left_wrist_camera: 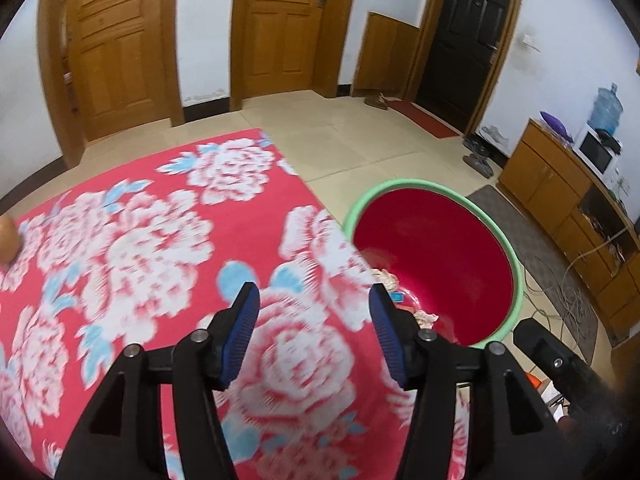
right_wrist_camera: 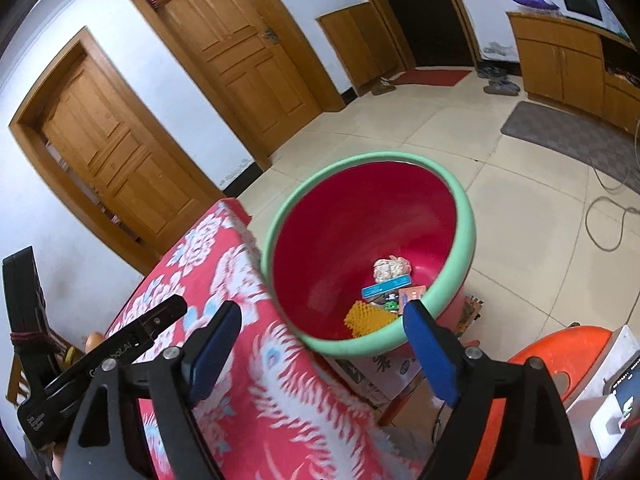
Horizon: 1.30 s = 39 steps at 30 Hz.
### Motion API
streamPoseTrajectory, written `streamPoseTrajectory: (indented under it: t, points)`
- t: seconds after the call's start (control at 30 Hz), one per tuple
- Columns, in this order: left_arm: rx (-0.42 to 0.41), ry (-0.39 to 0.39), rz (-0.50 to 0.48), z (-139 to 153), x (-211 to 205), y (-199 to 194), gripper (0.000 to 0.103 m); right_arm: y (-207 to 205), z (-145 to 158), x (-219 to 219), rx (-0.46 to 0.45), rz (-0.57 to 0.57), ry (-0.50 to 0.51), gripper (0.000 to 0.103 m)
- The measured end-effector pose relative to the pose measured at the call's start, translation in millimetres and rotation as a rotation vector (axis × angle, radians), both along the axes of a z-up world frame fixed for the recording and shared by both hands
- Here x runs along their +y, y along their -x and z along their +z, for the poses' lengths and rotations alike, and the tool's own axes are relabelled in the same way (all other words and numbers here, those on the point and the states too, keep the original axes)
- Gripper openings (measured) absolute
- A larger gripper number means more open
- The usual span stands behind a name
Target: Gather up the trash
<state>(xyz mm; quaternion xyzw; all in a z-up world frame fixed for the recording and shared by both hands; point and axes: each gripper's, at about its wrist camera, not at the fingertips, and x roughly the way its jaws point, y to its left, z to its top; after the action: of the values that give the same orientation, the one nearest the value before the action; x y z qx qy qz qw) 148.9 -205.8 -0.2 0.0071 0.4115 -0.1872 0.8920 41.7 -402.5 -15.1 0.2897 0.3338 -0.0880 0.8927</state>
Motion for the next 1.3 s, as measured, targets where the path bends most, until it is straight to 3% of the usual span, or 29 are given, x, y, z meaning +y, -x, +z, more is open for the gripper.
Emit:
streamPoseTrajectory:
  t: [0.37,0.73,1.3]
  points:
    - [-0.045,-0.015,0.137,23.2,67.9,41.9,0.074,23.9,27.8,48.7,-0.035,0.113,0.082,0.089]
    - [-0.11,-0.011,0.229,47.8,114.3,94.9,0.081,61.9,59.4,94.8,-0.105,0.21,0.166,0.09]
    - [-0.117,-0.03,0.376,41.2,163.8,142.2,0.082,81.1,53.2,143.0,-0.114,0.307,0.208,0.097]
